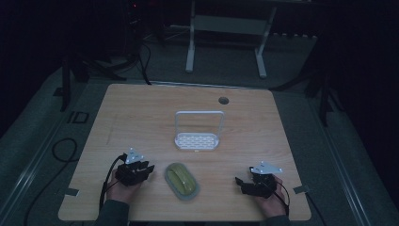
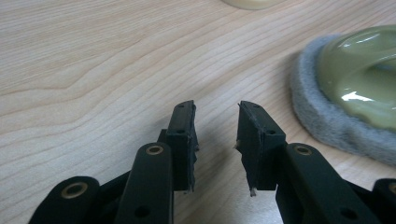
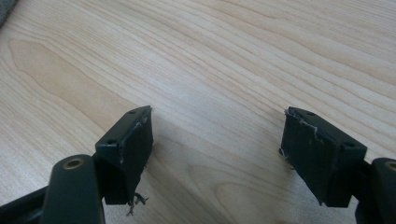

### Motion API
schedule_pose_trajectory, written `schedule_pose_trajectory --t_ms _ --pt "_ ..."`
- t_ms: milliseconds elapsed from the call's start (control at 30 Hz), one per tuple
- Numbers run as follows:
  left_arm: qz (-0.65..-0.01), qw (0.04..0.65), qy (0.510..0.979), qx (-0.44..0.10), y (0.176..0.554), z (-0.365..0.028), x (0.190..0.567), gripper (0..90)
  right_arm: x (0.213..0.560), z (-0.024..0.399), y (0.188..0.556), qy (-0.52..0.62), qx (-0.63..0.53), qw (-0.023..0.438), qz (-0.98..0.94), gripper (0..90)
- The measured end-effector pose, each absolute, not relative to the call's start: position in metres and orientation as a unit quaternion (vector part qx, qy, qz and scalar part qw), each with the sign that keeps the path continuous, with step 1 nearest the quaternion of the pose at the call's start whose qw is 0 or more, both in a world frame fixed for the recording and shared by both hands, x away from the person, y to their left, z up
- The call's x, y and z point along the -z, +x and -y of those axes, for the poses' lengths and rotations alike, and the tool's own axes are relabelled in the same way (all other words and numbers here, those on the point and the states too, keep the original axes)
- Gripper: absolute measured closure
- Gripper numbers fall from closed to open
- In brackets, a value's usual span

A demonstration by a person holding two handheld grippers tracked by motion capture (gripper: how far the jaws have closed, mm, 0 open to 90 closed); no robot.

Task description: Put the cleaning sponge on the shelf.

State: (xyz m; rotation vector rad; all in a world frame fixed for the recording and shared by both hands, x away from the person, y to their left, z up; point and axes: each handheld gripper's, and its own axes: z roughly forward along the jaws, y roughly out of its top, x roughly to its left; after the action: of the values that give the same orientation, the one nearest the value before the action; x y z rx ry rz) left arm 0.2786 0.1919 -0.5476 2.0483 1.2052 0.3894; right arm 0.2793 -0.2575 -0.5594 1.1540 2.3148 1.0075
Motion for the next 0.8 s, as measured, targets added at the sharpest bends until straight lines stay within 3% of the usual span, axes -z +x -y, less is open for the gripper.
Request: schedule_pose_trajectory --t_ms 367,800 --pt "-0.452 0.372 0.799 -0.137 0.270 -0.188 0.534 65.5 0.559 0.258 0.279 0.409 -0.357 0.182 -0.820 24.5" --pt "-0.398 0.408 0.811 -0.137 0.254 -0.161 0.490 81.0 0.559 0.257 0.279 0.409 -0.357 0.182 -0.820 24.5"
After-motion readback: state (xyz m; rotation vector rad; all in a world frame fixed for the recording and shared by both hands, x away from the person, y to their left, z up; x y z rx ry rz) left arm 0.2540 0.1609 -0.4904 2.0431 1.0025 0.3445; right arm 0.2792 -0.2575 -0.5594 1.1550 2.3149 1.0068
